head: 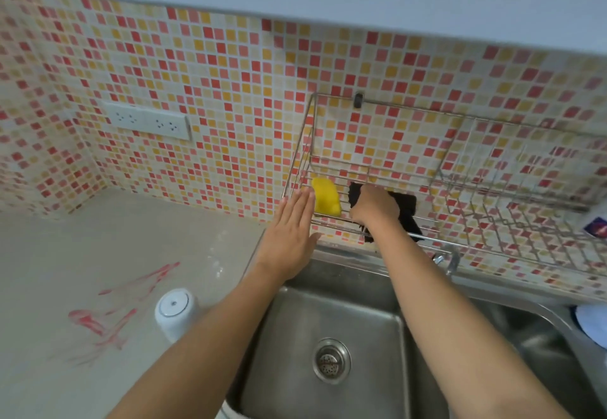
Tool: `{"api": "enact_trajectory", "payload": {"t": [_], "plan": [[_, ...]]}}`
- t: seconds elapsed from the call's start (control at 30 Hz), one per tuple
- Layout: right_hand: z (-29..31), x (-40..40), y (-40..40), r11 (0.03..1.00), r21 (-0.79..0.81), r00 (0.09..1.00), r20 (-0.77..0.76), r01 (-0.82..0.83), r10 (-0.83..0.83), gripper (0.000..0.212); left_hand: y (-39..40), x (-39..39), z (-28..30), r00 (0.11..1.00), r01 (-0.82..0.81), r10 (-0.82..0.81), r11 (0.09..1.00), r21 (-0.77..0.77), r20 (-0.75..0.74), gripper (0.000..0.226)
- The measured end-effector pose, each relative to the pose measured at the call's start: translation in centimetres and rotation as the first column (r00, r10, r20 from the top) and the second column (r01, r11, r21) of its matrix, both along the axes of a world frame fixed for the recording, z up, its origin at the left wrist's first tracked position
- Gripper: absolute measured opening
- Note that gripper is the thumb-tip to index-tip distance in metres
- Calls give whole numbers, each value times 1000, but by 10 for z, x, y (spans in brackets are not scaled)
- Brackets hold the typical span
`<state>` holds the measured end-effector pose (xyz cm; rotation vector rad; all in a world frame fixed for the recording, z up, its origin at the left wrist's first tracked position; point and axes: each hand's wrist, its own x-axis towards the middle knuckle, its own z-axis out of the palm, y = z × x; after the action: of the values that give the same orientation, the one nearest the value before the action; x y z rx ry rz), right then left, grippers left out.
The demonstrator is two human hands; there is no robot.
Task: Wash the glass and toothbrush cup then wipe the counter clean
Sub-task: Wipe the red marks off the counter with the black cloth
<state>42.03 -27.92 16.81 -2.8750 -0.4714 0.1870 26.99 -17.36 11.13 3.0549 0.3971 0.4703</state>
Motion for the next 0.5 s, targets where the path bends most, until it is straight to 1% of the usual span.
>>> {"api": "enact_trajectory", "payload": {"t": [0.07, 0.13, 0.23, 0.3, 0.37, 0.4, 0.47, 0.5], "plan": [[2, -2, 1, 998, -50, 999, 46, -24, 26, 32, -2, -1, 4, 1000, -7, 7, 1000, 3, -21, 68], [2, -4, 0, 999, -46, 995, 98, -4, 8, 24, -3, -4, 8, 999, -6, 7, 1000, 25, -52, 68], [-1, -6, -3, 998, 48, 978, 204, 34, -43, 14, -2, -9, 13, 996, 7, -4, 999, 33, -92, 69], [-4, -6, -4, 993, 108, 973, 221, 48, -70, 13, -1, -11, 17, 993, 24, -21, 999, 27, -116, 72], [-7, -5, -5, 977, 197, 973, 198, 77, -116, 17, 1, -15, 24, 989, 50, -51, 999, -15, -141, 73], [-8, -5, -6, 962, 257, 968, 202, 93, -148, 21, 1, -19, 28, 988, 61, -70, 996, -71, -137, 74], [-8, -10, -9, 919, 388, 931, 307, 68, -199, 33, 2, -35, 33, 992, 84, -100, 978, -191, -74, 73], [-6, -16, -13, 889, 457, 902, 381, 7, -203, 36, 4, -47, 33, 994, 96, -103, 969, -228, -22, 71]]}}
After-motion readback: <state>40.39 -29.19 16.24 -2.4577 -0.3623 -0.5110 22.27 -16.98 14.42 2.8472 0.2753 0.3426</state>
